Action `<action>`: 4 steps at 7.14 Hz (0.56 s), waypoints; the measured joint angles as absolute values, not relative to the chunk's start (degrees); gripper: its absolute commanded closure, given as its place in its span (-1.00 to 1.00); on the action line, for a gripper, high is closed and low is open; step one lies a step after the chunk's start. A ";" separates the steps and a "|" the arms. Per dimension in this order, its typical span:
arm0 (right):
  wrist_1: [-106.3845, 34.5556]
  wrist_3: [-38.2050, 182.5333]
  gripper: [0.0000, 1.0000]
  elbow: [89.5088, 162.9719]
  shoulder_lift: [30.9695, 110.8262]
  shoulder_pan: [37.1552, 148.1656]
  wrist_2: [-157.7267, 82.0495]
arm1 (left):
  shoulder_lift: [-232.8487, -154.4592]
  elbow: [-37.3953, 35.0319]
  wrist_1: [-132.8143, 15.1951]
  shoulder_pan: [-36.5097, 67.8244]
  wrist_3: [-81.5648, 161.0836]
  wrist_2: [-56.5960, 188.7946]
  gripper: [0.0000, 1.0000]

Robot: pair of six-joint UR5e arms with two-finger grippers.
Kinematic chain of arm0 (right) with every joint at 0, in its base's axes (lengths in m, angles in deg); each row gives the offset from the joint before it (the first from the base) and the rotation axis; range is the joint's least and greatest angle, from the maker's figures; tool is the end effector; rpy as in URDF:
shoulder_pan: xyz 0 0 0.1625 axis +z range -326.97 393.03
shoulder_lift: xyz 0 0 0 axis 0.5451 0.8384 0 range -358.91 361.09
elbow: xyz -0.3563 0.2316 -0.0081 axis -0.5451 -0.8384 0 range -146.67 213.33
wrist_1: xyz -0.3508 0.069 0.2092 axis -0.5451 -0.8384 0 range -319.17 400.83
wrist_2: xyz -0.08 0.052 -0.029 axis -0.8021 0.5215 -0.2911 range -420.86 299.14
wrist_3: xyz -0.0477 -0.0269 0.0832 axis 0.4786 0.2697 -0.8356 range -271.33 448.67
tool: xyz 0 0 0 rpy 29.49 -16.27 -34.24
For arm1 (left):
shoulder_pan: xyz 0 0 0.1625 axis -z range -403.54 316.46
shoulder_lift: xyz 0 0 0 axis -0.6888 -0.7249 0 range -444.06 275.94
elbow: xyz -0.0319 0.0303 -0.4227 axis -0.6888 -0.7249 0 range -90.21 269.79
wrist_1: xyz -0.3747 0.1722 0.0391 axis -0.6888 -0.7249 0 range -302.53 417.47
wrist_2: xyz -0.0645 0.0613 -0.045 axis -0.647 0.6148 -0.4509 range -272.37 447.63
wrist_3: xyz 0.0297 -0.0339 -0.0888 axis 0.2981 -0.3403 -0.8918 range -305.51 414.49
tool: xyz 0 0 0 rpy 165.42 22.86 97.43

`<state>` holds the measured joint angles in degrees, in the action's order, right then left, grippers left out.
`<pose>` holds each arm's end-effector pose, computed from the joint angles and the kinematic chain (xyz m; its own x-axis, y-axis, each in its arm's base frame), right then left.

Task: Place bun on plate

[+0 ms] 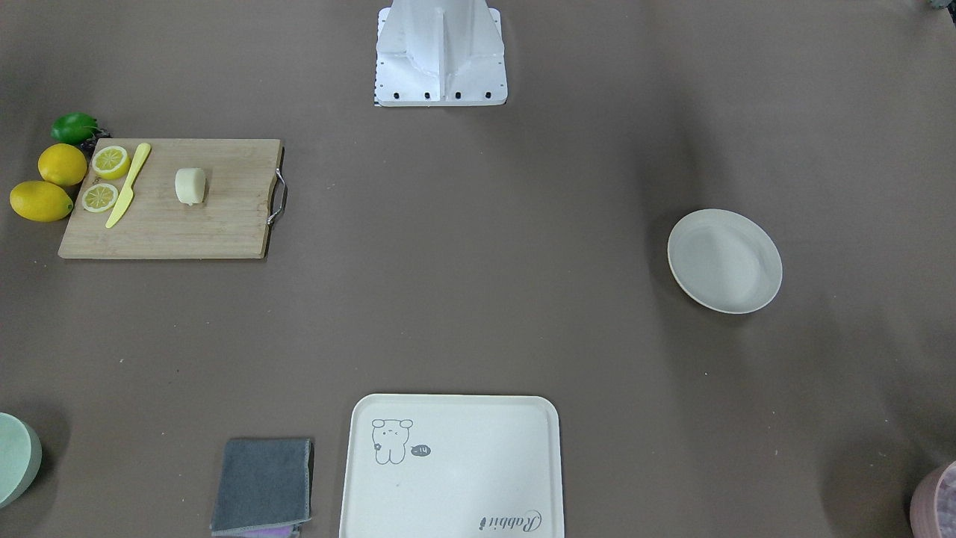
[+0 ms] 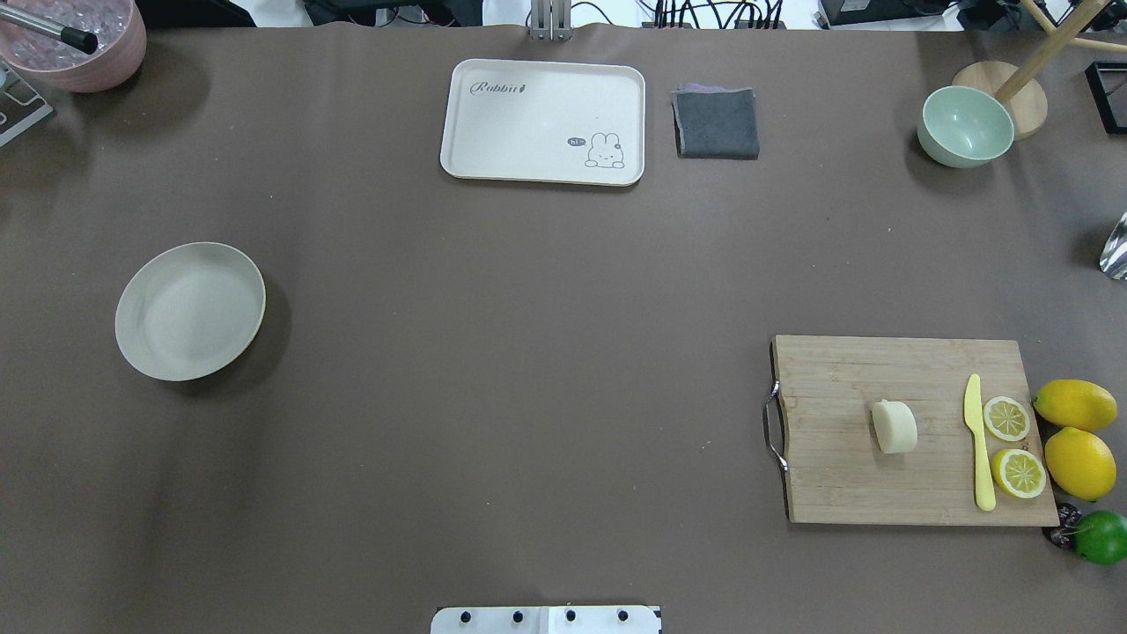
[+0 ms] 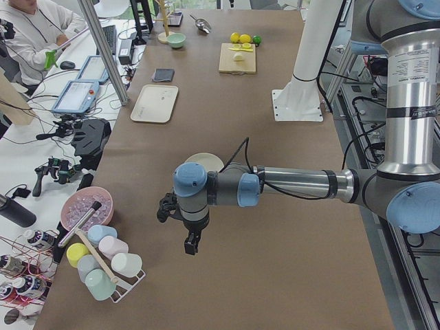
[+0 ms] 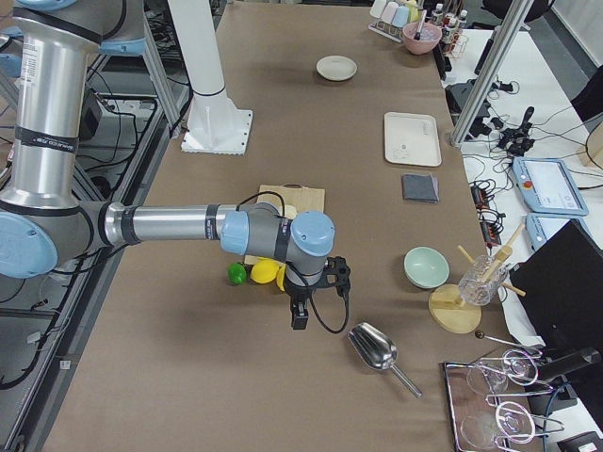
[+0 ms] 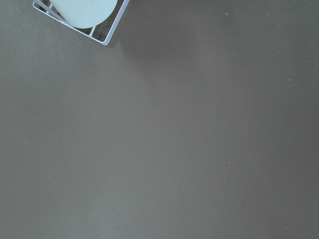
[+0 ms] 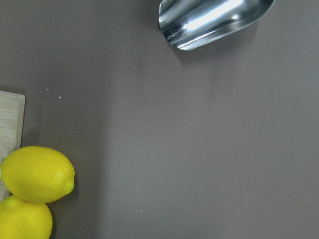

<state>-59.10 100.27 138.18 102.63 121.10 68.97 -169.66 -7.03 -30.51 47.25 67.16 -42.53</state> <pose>0.0563 -0.3989 0.6438 0.7476 -0.1526 0.6464 0.1876 0.9821 0.0149 -0.0754 -0.4585 0.6452 0.7486 0.2134 -0.6277 -0.1543 0.9769 0.1481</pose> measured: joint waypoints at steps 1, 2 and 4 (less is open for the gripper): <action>-59.08 100.25 -1.00 138.22 102.62 121.10 68.96 | -169.48 -7.05 -30.81 47.25 67.25 -42.49 -0.96; -59.04 100.21 -1.00 138.30 102.56 121.10 68.91 | -169.20 -7.09 -31.36 47.25 67.43 -42.45 -0.96; -59.07 100.18 -1.00 138.61 102.46 121.10 68.80 | -169.07 -7.27 -31.69 47.25 67.52 -42.52 -0.96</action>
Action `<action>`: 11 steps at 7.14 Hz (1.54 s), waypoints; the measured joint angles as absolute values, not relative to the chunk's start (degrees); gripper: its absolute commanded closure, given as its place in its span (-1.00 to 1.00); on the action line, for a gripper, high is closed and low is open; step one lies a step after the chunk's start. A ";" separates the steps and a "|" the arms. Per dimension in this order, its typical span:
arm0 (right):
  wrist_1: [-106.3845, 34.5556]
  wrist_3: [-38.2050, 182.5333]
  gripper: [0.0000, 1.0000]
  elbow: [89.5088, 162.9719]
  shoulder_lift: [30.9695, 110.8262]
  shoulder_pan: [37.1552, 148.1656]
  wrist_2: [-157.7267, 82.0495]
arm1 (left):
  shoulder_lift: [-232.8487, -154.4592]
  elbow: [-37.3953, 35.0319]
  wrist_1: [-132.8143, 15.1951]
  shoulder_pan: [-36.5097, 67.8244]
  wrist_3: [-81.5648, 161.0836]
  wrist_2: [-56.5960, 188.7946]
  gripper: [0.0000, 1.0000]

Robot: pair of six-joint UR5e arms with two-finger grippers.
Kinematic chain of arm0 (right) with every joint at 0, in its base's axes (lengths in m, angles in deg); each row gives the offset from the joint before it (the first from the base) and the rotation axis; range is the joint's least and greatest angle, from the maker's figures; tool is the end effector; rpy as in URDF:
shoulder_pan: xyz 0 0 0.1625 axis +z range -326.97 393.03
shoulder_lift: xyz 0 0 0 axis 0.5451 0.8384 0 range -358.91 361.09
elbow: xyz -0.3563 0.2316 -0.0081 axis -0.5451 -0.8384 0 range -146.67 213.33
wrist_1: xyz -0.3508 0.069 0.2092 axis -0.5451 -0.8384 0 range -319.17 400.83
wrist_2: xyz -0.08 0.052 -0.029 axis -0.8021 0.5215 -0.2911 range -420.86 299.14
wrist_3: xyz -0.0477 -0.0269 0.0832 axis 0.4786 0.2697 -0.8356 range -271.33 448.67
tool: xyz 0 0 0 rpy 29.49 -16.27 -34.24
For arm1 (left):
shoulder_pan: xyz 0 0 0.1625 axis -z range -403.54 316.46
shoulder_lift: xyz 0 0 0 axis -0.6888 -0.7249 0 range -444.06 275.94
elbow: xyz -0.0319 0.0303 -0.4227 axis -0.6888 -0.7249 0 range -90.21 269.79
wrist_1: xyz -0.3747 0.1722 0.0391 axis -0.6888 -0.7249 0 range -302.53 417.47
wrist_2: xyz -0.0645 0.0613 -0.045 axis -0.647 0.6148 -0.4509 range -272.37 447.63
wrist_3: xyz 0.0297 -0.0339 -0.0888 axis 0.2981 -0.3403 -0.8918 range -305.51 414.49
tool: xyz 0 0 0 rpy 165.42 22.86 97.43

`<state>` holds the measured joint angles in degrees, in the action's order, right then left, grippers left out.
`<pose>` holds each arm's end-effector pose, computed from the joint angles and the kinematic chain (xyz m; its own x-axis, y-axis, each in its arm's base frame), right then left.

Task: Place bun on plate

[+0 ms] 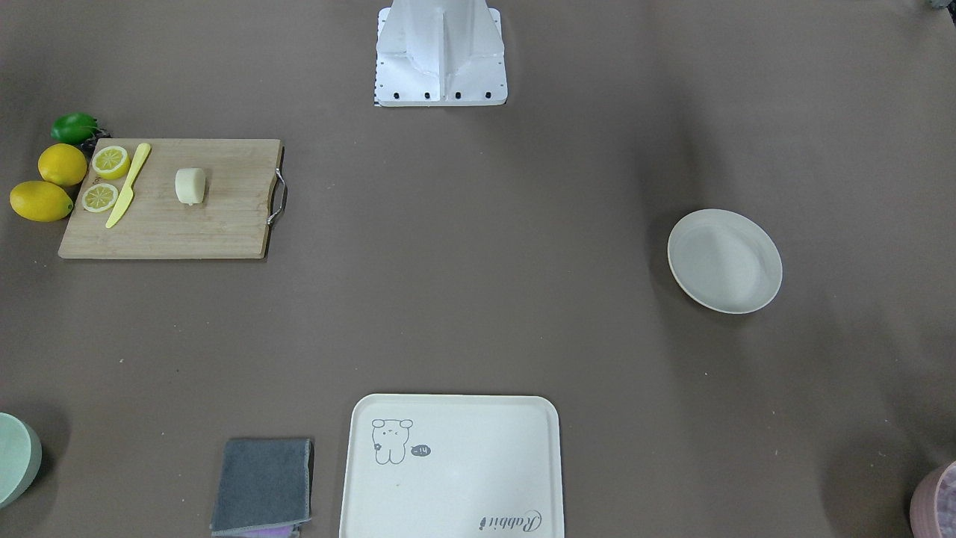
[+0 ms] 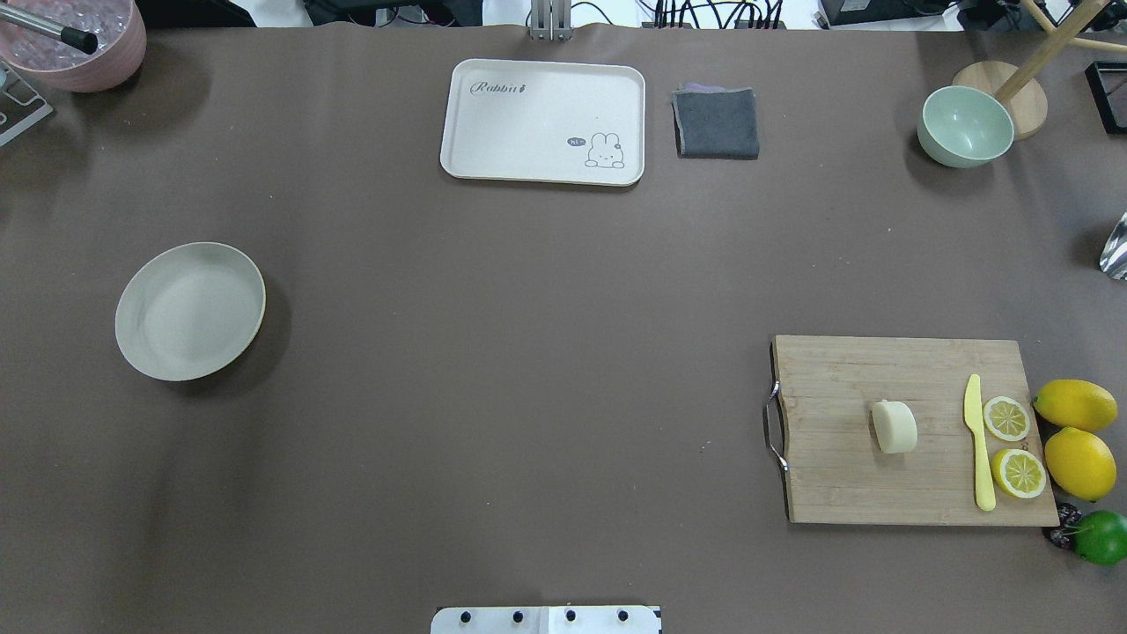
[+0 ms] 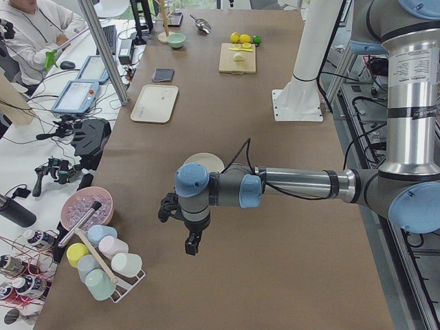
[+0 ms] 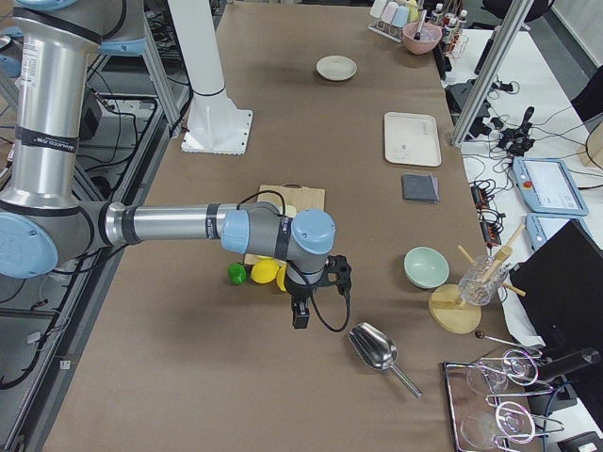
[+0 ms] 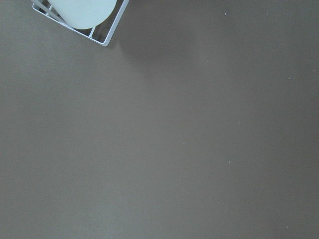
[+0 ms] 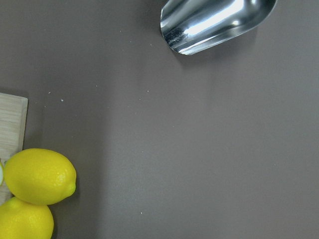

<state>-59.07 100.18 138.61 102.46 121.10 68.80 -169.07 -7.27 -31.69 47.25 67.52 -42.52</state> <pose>0.0564 -0.4008 0.6392 0.7495 -0.1585 0.6428 0.1868 0.9821 0.0243 -0.0753 -0.4553 0.6458 0.7479 0.2285 -0.6232 -0.1590 0.9732 0.1661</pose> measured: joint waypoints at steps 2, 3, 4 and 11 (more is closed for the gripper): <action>-59.06 100.18 -1.00 138.87 102.38 121.09 68.78 | -169.05 -7.67 -31.72 47.25 67.57 -42.48 -0.96; -59.07 100.16 -1.00 139.16 102.33 121.10 68.76 | -169.06 -7.94 -31.68 47.25 67.58 -42.46 -0.96; -59.09 100.12 -1.00 139.39 102.26 121.09 68.72 | -169.10 -8.35 -31.66 47.26 67.59 -42.45 -0.96; -58.59 99.89 -1.00 146.15 101.70 121.80 68.93 | -169.36 -14.58 -32.55 47.89 67.48 -42.51 -0.96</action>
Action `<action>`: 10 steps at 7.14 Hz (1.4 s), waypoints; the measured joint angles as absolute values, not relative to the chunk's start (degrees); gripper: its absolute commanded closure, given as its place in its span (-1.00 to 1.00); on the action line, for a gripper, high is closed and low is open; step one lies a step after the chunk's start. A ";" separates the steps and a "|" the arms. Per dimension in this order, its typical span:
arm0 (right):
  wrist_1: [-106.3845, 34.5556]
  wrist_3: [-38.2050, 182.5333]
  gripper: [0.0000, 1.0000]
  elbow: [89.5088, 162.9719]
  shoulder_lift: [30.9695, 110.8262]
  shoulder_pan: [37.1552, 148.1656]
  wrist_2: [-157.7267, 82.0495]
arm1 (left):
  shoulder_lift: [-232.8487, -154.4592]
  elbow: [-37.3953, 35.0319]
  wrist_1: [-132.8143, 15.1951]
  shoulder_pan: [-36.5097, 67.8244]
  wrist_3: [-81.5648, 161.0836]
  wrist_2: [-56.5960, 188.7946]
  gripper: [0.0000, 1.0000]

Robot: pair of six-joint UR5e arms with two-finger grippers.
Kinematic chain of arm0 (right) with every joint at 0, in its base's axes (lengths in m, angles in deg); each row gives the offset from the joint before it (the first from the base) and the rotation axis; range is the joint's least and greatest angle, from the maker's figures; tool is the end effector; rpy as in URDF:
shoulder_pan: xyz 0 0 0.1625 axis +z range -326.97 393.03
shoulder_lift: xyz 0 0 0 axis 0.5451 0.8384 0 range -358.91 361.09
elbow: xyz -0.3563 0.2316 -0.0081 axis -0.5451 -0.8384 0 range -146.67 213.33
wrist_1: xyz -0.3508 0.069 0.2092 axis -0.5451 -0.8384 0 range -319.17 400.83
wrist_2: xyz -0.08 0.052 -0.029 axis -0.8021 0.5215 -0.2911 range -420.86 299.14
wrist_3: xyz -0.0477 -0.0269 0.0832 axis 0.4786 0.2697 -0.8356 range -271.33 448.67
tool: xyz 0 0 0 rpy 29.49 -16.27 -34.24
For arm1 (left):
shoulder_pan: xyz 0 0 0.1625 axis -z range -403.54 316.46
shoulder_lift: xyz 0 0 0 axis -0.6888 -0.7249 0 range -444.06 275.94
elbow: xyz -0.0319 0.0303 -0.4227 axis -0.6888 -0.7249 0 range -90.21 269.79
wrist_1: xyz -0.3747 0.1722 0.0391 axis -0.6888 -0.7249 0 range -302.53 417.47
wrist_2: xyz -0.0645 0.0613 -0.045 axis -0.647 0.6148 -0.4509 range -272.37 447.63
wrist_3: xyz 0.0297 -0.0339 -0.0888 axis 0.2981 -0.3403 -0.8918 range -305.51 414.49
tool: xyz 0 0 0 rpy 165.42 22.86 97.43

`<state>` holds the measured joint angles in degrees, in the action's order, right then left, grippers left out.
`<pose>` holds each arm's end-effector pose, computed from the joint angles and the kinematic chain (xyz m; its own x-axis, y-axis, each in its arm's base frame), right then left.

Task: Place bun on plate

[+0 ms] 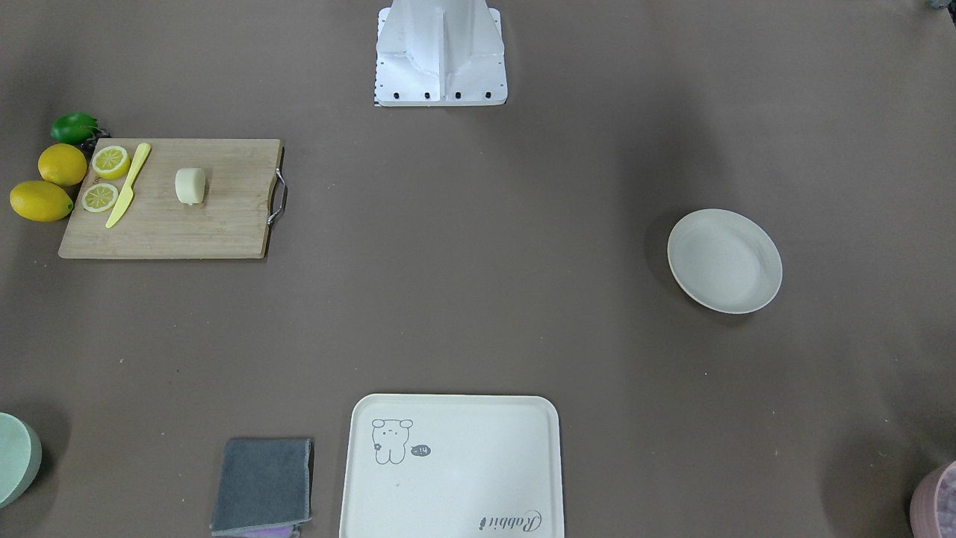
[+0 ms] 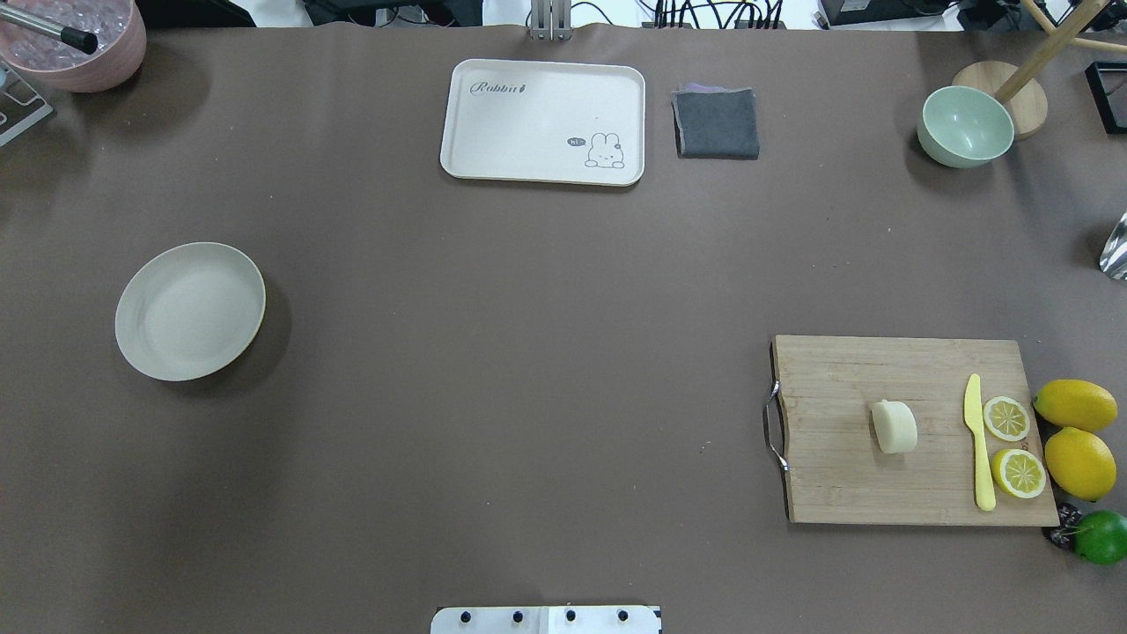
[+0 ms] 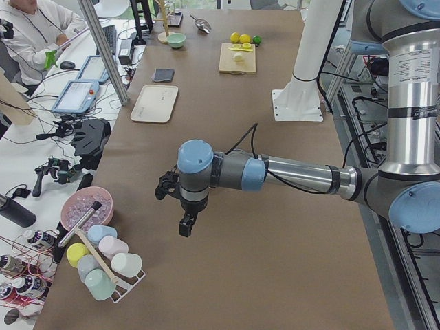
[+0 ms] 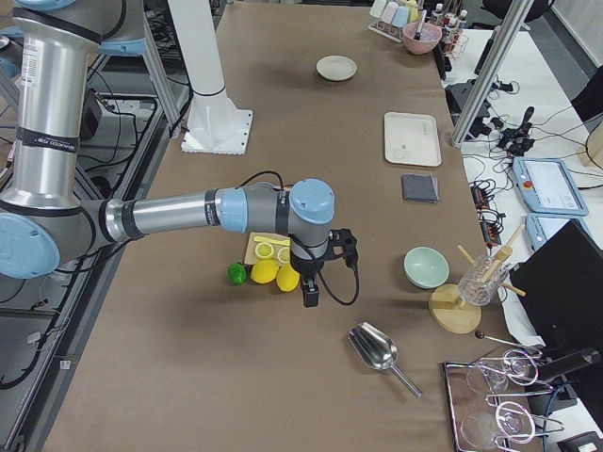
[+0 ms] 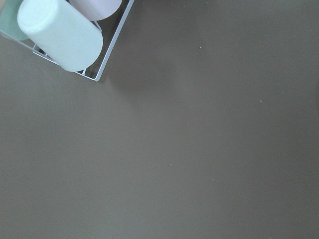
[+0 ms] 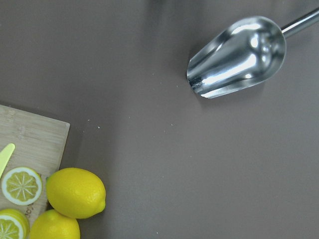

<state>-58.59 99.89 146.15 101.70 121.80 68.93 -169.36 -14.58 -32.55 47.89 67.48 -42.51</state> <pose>0.0609 -0.4098 0.5690 0.7488 -0.2410 0.6175 0.1704 0.9702 0.1720 -0.0806 -0.4611 0.5785 0.7528 0.3086 -0.5814 -0.1485 0.9402 0.3067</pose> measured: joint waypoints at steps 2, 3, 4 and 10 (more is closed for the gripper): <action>-52.38 99.60 -1.00 147.80 100.93 124.51 68.80 | -169.66 -15.18 -37.42 47.95 67.32 -42.42 -0.96; -48.58 99.32 -1.00 146.63 100.90 125.75 68.97 | -170.49 -13.73 -40.69 47.95 67.13 -41.89 -0.96; -46.63 99.10 -1.00 145.01 100.85 126.32 69.49 | -171.98 -10.86 -43.35 47.94 66.69 -41.40 -0.96; -38.34 86.91 -1.00 142.58 100.75 122.34 72.30 | -174.88 -5.25 -46.21 42.33 51.10 -44.03 -0.96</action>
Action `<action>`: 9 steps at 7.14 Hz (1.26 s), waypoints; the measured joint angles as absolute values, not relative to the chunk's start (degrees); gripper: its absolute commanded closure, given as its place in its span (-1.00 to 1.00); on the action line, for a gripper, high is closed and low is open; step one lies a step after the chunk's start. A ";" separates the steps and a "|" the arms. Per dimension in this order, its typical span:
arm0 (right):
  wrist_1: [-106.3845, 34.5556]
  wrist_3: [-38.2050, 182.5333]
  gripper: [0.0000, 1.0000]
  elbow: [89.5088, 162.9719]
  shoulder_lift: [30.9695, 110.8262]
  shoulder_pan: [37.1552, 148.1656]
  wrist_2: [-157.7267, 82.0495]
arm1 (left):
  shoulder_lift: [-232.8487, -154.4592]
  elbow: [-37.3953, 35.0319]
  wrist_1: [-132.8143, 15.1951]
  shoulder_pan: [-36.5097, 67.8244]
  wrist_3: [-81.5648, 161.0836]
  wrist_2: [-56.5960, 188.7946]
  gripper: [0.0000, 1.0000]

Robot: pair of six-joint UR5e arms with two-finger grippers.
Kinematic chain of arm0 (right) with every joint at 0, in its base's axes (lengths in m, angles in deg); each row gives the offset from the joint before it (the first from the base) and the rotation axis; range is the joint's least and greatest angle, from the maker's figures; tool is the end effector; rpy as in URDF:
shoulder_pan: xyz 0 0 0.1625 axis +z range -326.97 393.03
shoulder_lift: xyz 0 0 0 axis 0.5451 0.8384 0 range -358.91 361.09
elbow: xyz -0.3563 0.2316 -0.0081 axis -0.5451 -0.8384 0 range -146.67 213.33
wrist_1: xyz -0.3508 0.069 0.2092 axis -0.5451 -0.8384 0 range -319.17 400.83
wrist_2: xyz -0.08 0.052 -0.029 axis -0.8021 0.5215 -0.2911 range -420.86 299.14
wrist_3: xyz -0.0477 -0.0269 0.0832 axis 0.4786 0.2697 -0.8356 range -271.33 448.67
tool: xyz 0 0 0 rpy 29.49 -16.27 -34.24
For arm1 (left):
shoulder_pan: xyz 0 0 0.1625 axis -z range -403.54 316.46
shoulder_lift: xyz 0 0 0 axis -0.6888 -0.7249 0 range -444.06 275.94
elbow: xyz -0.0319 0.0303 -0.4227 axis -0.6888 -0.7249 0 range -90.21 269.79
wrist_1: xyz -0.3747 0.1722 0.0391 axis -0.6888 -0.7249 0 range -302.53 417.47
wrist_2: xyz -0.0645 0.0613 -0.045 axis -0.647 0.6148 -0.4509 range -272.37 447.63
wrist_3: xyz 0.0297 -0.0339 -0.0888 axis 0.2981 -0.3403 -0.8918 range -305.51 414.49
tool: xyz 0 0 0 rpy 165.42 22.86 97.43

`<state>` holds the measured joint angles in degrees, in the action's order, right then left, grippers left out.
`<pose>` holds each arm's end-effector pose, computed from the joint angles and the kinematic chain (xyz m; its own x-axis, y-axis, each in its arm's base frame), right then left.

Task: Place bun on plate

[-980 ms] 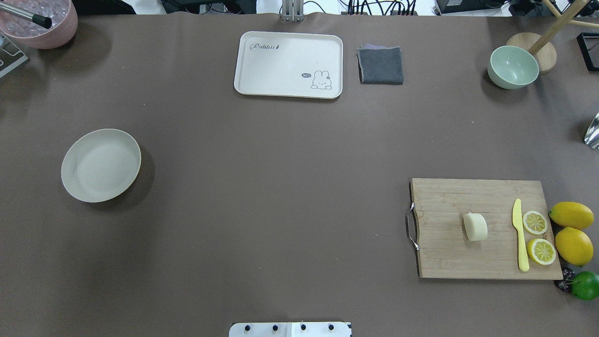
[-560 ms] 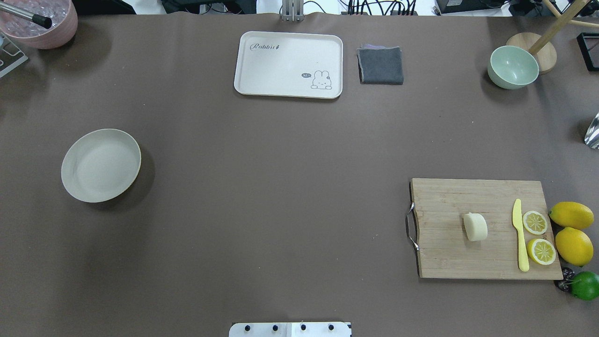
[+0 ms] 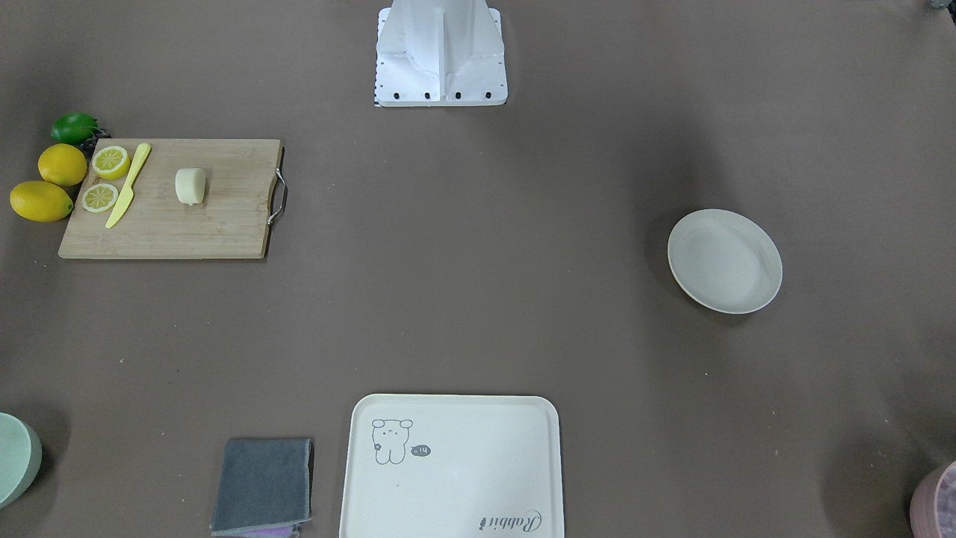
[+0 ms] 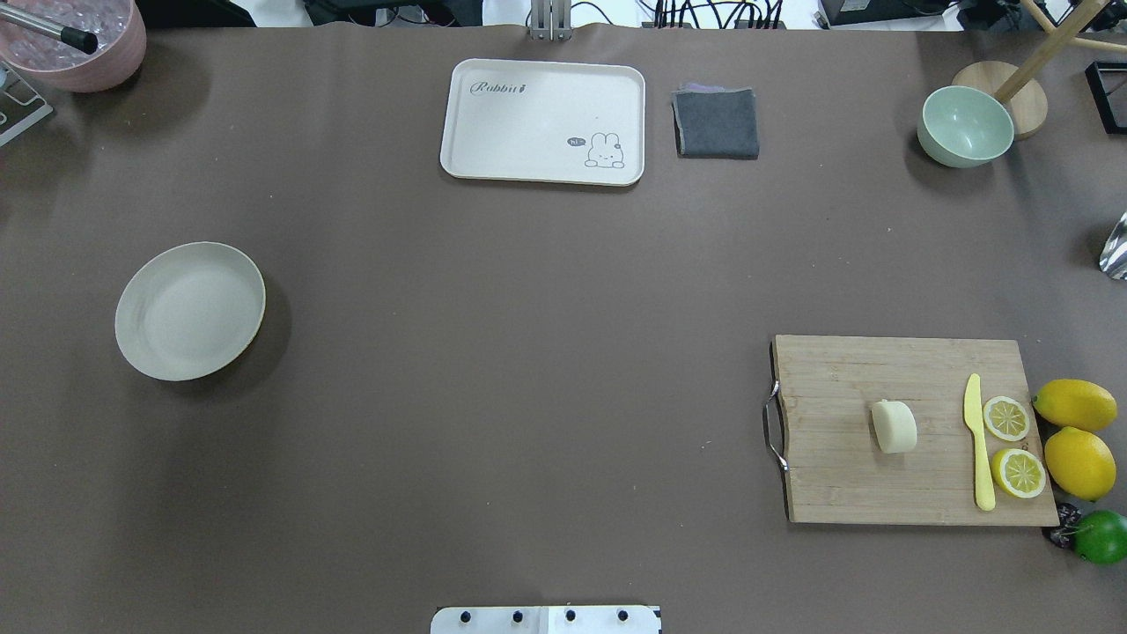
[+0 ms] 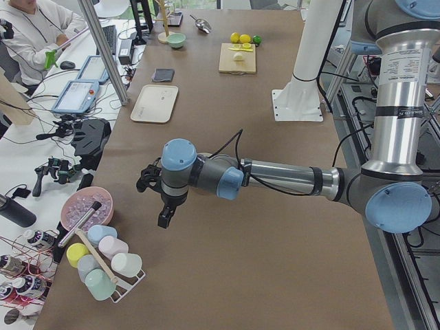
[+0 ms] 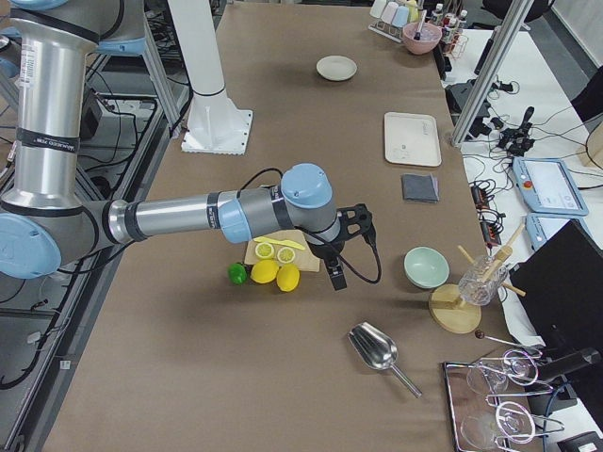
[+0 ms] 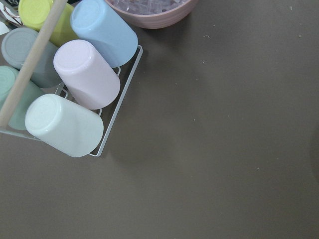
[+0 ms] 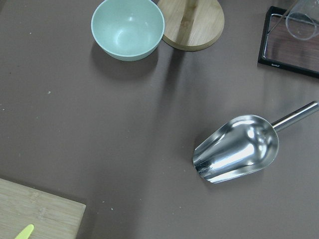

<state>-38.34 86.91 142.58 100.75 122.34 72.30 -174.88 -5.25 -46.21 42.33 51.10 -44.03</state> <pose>0.0601 -0.4350 0.5495 0.7266 -0.2184 0.6514 -0.0110 0.9443 0.3290 -0.0298 -0.5186 0.5843 0.7319 0.2194 -0.6451 -0.0247 0.9547 0.2967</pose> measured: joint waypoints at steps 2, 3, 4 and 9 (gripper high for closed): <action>-38.10 79.79 -1.00 142.80 99.86 117.85 71.22 | -175.01 -4.81 -49.55 36.47 38.78 -45.88 -0.96; -37.85 78.41 -1.00 142.82 99.62 116.37 70.92 | -175.03 -3.92 -52.53 33.77 33.41 -47.25 -0.96; -37.19 77.89 -1.00 142.84 99.57 115.61 70.87 | -175.03 -2.07 -57.40 30.60 28.08 -48.21 -0.96; -35.51 77.69 -1.00 143.23 99.95 115.21 71.23 | -175.54 9.58 -87.40 17.31 5.42 -48.64 -0.90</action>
